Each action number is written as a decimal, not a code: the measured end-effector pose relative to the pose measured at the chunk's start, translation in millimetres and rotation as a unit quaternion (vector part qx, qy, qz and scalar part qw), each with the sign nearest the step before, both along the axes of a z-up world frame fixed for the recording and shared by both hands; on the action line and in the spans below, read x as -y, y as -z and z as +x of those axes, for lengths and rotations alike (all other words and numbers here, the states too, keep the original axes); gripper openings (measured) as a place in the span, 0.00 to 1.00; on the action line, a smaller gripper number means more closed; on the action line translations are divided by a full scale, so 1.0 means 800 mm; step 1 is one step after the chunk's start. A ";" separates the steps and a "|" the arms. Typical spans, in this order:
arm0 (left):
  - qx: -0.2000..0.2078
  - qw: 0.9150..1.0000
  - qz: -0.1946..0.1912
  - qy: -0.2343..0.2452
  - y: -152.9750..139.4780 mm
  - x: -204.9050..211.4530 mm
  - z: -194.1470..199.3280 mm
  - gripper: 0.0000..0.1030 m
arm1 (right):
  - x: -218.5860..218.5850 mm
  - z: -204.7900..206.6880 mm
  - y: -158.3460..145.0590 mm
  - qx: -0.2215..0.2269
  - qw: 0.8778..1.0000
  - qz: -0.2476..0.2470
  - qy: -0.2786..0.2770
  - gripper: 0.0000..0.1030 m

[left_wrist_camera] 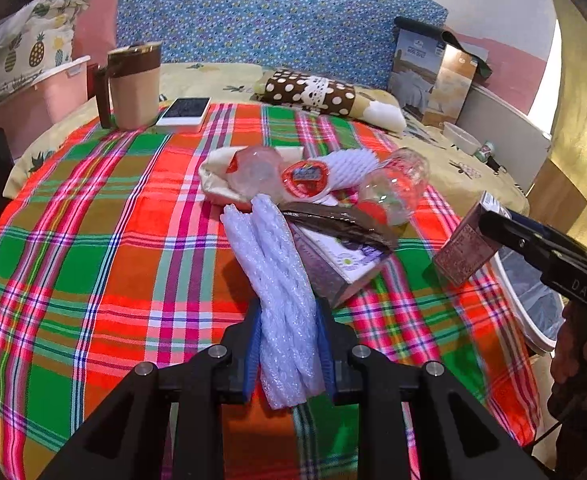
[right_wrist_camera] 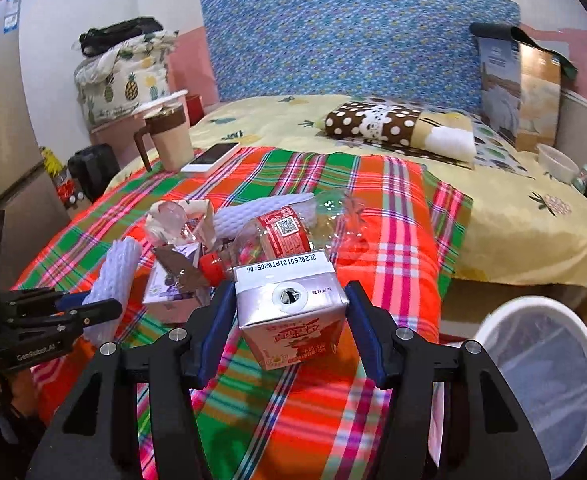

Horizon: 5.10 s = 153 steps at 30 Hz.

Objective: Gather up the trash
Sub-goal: 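Carry the netting and carton over the mesh bin and open both tools, then move both tools back over the remaining trash on the cloth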

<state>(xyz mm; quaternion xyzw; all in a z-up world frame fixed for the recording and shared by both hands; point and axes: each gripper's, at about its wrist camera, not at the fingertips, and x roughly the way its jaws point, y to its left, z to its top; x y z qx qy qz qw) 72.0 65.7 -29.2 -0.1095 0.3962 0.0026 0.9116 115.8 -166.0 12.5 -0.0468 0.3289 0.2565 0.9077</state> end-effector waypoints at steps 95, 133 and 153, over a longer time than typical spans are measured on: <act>0.007 0.950 -0.030 0.309 -0.008 0.349 0.096 0.41 | 0.237 -0.046 0.035 -0.038 0.965 0.011 0.258 0.57; 0.048 0.991 -0.017 0.121 -0.038 0.132 -0.016 0.41 | 0.084 -0.076 0.003 -0.003 0.994 0.022 0.111 0.57; 0.029 0.999 -0.018 0.035 -0.022 0.053 -0.008 0.41 | 0.040 -0.063 0.004 -0.011 0.998 0.029 0.058 0.57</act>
